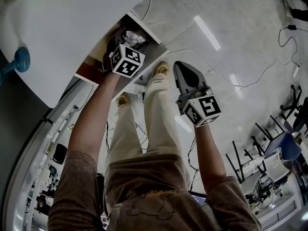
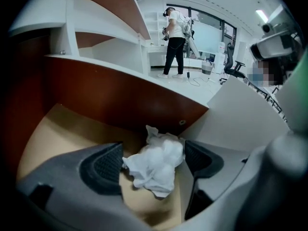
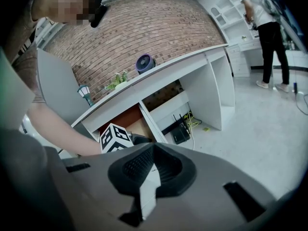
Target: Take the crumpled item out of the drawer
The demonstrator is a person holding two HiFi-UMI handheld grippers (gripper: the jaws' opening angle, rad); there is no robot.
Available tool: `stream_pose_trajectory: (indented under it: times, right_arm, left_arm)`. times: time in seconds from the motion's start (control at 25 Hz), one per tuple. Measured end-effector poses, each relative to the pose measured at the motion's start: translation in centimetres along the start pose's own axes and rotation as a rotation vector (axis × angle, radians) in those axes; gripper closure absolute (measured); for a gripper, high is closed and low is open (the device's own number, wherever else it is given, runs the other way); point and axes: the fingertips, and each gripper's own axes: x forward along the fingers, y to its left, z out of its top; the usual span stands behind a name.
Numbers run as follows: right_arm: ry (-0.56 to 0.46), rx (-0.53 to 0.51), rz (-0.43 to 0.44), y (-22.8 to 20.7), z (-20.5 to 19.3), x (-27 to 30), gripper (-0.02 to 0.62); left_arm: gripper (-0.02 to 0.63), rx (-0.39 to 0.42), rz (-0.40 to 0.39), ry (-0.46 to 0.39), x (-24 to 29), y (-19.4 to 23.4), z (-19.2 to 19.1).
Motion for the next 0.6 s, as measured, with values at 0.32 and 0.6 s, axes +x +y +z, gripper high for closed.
stream_pose_trajectory:
  times: [0.32,0.6]
  right_arm:
    - [-0.008,0.009,-0.008,-0.5,0.3,0.1,0.598]
    - [-0.004,0.017,-0.011,-0.6,0.0,0.0,0.598]
  left_arm:
    - [0.274,0.038,-0.005,0.041,0.6,-0.6,-0.3]
    - [0.351,0.028,-0.006,0.055,0.7,-0.9,-0.4]
